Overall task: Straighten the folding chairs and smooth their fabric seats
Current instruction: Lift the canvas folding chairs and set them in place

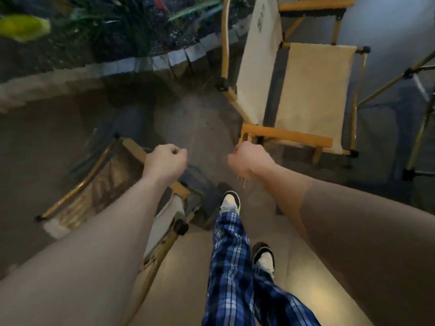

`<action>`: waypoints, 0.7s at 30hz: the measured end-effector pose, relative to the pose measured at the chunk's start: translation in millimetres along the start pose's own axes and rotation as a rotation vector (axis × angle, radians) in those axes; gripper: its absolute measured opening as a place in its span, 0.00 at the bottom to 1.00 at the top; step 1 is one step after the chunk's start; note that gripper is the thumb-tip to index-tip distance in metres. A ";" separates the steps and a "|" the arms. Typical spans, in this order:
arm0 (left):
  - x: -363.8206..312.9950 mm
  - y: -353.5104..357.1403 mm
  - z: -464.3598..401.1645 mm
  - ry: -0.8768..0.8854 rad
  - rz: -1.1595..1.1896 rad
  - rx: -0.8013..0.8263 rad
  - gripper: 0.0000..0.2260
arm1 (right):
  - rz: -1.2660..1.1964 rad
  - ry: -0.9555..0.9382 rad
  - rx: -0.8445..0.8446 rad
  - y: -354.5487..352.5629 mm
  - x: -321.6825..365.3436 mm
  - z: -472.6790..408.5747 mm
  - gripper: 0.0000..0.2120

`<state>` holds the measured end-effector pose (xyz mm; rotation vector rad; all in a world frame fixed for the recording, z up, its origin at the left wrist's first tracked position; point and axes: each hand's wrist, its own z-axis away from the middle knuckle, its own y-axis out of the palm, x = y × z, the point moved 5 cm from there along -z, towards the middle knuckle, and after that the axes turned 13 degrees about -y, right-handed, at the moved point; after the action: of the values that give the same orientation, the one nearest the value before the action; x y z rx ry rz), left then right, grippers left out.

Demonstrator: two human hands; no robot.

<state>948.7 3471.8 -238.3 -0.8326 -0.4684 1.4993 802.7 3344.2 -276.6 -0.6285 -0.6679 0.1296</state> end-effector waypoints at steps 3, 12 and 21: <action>81.7 10.7 37.6 -0.101 -0.081 0.092 0.14 | -0.015 -0.136 0.122 60.0 34.7 36.2 0.20; 224.8 71.2 94.3 0.016 -0.083 0.172 0.18 | 0.181 -0.374 0.092 170.1 76.8 109.0 0.16; 285.6 107.7 158.2 0.094 -0.412 0.190 0.23 | 0.338 -0.094 -0.023 210.5 38.7 214.0 0.06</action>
<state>776.5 3767.0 -275.7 -0.6093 -0.3929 1.0994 719.1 3633.7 -248.1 -0.7580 -0.6504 0.4683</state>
